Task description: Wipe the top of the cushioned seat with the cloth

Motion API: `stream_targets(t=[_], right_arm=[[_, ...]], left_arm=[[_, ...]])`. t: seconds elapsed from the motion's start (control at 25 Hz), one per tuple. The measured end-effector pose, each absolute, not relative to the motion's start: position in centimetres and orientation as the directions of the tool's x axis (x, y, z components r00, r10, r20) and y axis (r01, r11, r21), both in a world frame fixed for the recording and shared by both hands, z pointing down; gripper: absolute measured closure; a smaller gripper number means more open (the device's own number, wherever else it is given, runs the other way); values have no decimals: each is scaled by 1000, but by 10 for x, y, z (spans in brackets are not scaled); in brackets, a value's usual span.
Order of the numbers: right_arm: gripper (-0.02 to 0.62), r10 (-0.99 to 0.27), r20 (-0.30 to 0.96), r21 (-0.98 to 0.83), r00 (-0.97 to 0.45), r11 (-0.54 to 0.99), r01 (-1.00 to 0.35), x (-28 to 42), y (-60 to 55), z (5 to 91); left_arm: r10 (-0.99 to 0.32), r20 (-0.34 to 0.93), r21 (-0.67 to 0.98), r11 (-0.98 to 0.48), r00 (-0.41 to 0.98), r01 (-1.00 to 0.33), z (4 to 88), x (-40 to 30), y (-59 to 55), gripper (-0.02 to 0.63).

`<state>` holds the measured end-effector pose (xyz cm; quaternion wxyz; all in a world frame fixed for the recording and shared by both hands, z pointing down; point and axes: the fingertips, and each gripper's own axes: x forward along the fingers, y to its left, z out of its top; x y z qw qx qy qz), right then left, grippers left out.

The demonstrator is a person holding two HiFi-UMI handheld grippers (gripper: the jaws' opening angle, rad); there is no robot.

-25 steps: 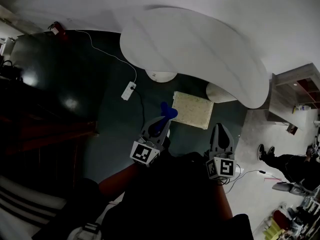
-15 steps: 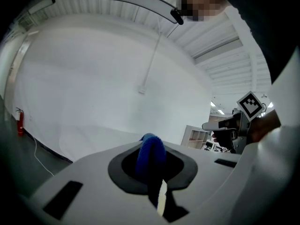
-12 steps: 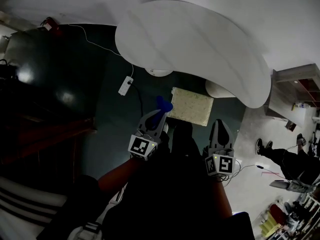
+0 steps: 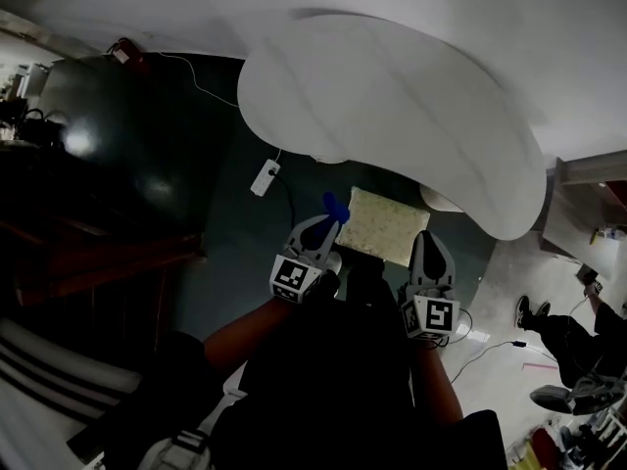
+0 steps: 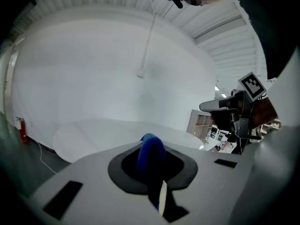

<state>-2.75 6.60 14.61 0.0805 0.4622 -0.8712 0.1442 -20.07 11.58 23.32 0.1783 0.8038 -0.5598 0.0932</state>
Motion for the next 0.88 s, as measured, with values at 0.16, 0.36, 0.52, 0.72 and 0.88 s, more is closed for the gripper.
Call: stream_targets(t=[0.16,0.36,0.52,0.72,0.88], right_arm=[[557,-753,261,-150,-604,586,-796,-20,40,153],[557,-699,272,-149,-662,649,-746,-31,26,188],[557,-696,285,-146,-659,648,-748,-33,18,225],[557,-756,297,-208,-583,545,-812,-26,2,272],[557,-772,339,-239,-539,483,-842,-29,-6,333]], left_arm=[[-859,399,153,-283,321,-947,248,-192,93,571],[-839,474,127,-234,266,-964,288,-187,76,571],[-809,532,116,-224,251,-968,340,-189,69,571],[-780,564,126,-244,272,-962,399,-190,48,569],[-776,578,87,-247,251,-965,460,-201,30,570]])
